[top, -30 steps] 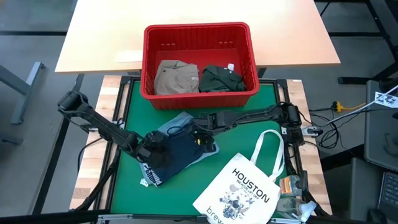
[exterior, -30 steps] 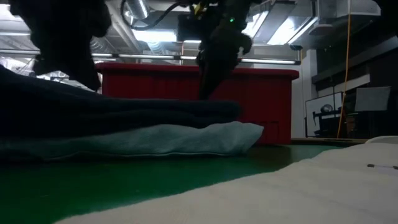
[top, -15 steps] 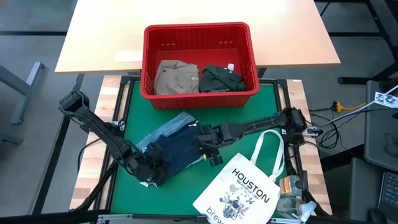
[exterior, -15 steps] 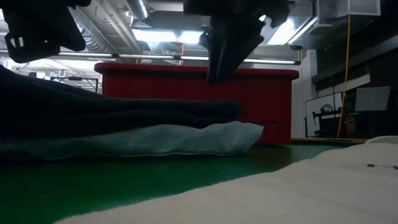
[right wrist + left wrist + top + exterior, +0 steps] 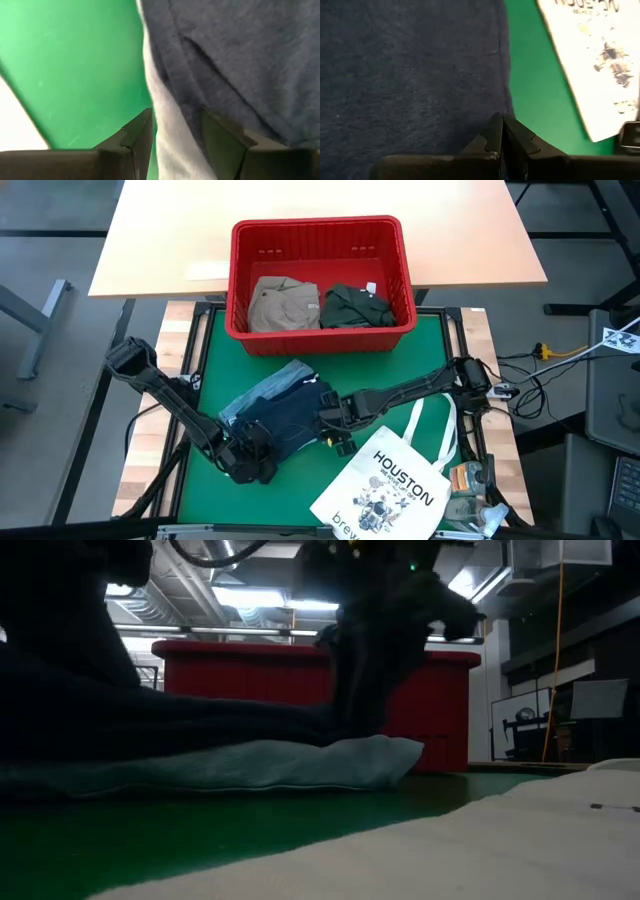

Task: Fold Laundry from Bin
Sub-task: Fold the gray shorts

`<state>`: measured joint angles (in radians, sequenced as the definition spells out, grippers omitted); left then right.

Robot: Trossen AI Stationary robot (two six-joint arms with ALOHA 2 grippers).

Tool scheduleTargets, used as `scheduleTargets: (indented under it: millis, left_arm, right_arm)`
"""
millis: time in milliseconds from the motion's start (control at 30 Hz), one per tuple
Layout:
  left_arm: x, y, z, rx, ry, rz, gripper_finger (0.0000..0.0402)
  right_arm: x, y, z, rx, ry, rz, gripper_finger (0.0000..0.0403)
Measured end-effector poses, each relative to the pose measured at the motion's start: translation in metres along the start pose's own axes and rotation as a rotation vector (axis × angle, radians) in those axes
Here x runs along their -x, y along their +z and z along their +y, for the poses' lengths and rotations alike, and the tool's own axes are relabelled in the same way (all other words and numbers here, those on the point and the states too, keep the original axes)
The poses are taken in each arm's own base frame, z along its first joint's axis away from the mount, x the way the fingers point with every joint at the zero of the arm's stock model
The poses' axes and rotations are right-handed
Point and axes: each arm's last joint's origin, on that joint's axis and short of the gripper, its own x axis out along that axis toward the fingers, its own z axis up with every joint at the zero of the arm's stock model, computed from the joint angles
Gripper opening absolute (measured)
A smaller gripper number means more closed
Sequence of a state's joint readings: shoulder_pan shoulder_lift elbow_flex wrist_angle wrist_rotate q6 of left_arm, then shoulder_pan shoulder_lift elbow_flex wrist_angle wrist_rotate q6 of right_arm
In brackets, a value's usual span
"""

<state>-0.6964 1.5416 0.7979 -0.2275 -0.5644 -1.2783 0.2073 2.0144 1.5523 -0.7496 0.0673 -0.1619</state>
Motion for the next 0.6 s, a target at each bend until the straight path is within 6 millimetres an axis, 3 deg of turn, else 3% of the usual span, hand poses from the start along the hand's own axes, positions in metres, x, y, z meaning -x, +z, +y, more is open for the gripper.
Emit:
scheduleTargets:
  millis: [367, 600]
  left_arm:
    - [-0.024, -0.018, 0.007, -0.05, 0.093, 0.022, 0.0002]
    - [-0.019, -0.014, 0.004, -0.017, 0.059, 0.02, 0.0002]
  right_arm:
    - [-0.034, -0.021, 0.0, -0.014, -0.019, -0.066, 0.0166]
    - [-0.022, -0.017, -0.001, -0.014, -0.023, -0.055, 0.0166]
